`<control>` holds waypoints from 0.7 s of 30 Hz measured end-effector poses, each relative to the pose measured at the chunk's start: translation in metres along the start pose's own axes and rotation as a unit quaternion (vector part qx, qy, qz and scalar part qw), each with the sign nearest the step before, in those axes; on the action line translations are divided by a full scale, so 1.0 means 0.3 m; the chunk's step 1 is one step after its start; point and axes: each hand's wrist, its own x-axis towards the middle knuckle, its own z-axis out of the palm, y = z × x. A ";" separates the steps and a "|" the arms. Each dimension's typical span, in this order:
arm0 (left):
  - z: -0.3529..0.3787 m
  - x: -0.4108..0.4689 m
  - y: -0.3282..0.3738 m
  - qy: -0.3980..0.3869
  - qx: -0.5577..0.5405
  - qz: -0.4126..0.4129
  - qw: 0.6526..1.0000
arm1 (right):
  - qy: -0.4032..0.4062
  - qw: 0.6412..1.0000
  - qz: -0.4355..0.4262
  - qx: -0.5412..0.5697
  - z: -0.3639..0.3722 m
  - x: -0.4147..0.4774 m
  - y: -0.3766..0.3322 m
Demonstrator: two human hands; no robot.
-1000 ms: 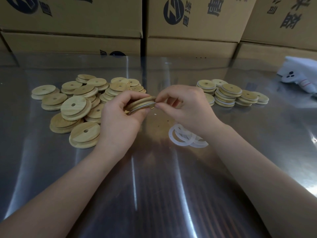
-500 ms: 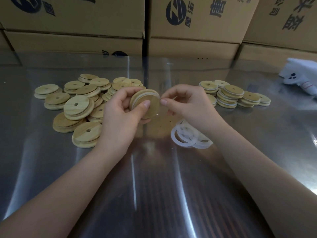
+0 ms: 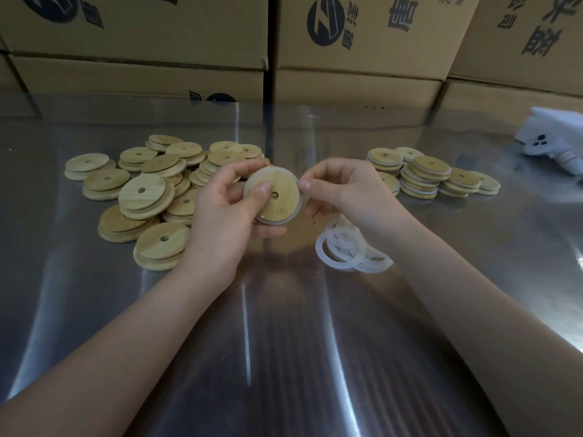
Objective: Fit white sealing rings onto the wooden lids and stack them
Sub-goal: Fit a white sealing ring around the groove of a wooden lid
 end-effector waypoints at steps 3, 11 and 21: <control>-0.002 0.001 -0.003 -0.007 0.008 -0.010 1.000 | -0.001 1.000 0.017 0.005 0.003 0.002 0.000; -0.012 0.004 -0.003 -0.010 -0.018 -0.040 0.999 | -0.023 0.996 0.050 0.065 0.003 0.001 -0.004; -0.009 0.010 0.008 -0.041 -0.127 -0.104 0.986 | -0.053 0.983 0.100 0.143 0.001 0.001 0.005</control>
